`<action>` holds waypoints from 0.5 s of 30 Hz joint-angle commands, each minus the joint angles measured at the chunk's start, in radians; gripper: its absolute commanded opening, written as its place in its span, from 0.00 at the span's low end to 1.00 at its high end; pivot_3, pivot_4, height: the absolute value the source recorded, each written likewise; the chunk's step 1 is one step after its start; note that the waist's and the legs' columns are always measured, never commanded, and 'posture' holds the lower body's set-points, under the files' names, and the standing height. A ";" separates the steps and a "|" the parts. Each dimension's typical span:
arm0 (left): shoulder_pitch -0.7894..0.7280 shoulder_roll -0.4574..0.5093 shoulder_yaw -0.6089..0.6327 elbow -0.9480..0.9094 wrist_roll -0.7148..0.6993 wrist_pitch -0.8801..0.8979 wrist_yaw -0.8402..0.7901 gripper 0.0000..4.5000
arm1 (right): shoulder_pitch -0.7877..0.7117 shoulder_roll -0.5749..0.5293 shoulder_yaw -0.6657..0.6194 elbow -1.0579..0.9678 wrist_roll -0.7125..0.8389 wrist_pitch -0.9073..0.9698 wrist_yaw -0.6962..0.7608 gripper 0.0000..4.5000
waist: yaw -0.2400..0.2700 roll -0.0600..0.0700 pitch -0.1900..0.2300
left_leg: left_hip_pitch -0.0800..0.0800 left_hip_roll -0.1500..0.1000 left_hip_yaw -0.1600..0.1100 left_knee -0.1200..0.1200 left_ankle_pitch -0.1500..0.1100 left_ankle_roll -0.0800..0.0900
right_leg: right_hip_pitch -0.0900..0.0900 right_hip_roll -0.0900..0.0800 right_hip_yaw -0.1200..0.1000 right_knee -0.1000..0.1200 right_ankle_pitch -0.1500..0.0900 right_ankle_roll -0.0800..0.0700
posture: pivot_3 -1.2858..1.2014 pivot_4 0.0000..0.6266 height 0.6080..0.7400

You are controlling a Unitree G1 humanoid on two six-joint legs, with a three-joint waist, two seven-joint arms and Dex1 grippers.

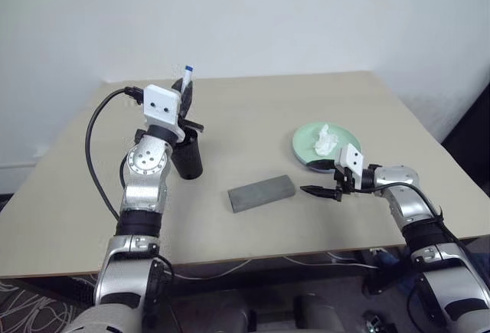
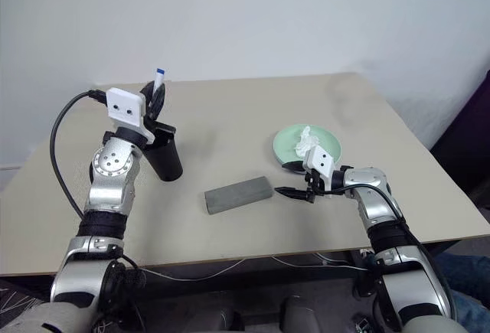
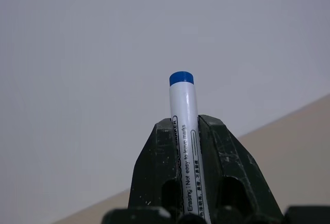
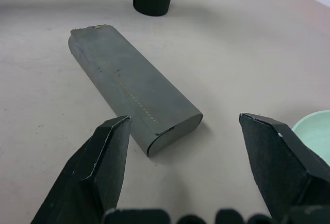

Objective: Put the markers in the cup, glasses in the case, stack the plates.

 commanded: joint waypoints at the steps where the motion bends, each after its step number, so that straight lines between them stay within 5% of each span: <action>1: -0.074 0.002 0.009 0.131 0.019 -0.122 0.022 0.04 | -0.011 -0.013 -0.027 -0.038 0.014 -0.008 -0.005 0.81 | 0.000 0.000 0.000 | 0.000 0.000 0.000 0.000 0.000 0.000 | 0.000 0.000 0.000 0.000 0.000 0.000 | 0.52 0.00 1.00; 10: -0.140 -0.008 0.013 0.323 0.017 -0.223 0.035 0.04 | -0.005 -0.025 -0.051 -0.069 0.040 0.013 -0.002 0.81 | -0.001 0.000 0.000 | 0.000 0.001 0.000 0.000 0.000 0.000 | 0.000 0.000 -0.001 0.000 0.000 0.001 | 0.52 0.00 1.00; 15: -0.138 -0.003 0.012 0.341 0.024 -0.241 0.055 0.41 | -0.004 -0.025 -0.053 -0.075 0.036 0.019 0.000 0.81 | 0.000 0.000 0.000 | 0.000 0.001 0.000 0.000 0.000 0.000 | 0.000 0.000 -0.001 0.001 0.000 0.001 | 0.52 0.00 1.00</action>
